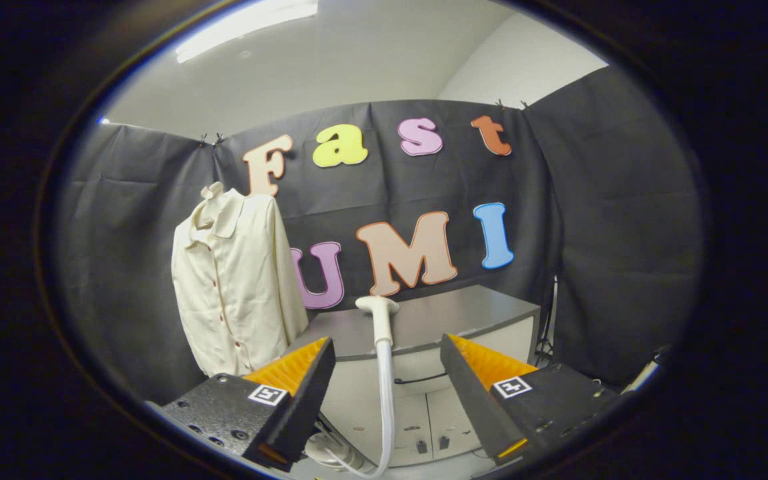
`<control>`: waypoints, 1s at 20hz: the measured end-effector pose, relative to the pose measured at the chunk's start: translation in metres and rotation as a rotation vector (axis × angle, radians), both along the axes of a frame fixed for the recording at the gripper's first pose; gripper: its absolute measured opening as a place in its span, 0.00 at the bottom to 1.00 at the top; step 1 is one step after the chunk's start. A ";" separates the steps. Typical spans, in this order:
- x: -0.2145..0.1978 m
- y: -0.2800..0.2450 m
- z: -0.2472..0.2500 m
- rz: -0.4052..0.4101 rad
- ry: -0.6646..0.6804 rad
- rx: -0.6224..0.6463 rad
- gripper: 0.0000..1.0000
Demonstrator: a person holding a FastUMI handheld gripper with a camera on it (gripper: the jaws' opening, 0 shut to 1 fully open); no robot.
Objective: Iron the clothes twice with a garment steamer, once on the left side and once on the right side.
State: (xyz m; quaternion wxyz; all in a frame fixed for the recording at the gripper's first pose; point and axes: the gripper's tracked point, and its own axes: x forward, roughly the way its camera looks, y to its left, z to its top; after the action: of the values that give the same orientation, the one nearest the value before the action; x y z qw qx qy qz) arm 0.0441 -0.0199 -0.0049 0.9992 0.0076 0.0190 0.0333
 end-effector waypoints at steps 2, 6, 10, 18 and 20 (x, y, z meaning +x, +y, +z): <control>0.006 0.001 -0.002 0.013 0.015 -0.010 0.97; 0.020 0.007 0.006 0.039 0.015 -0.022 0.97; 0.046 0.015 0.007 0.079 0.046 -0.037 0.96; 0.134 0.035 0.003 0.122 0.140 -0.059 0.97; 0.164 0.039 -0.001 0.114 0.177 -0.067 0.97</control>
State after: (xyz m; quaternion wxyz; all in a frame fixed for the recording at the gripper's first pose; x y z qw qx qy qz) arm 0.2078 0.0188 -0.0054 0.9899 -0.0241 0.1085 0.0885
